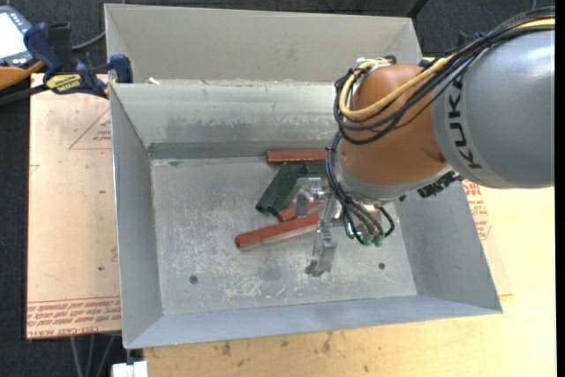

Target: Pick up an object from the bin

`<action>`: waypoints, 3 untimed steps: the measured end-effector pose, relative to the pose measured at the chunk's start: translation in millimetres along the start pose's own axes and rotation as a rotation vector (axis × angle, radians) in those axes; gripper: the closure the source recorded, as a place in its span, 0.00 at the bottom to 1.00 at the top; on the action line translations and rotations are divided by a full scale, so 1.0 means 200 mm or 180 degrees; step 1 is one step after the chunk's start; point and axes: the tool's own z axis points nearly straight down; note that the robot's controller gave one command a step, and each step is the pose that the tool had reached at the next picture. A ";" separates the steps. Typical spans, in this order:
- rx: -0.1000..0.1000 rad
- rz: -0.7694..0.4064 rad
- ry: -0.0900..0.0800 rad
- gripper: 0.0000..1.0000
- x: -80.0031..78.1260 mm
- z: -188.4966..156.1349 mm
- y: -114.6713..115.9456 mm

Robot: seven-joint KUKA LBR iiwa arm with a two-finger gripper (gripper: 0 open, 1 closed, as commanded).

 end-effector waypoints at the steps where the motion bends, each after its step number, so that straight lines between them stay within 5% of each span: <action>1: 0.0002 -0.0984 -0.0025 0.00 -0.15 0.51 0.08; 2: 0.0000 -0.0980 -0.0027 1.00 -0.15 0.50 0.08; 3: 0.0002 -0.0983 -0.0064 1.00 -0.33 -0.15 0.26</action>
Offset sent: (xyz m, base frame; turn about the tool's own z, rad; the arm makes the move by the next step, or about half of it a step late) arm 0.0281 0.0155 -0.1007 -0.3104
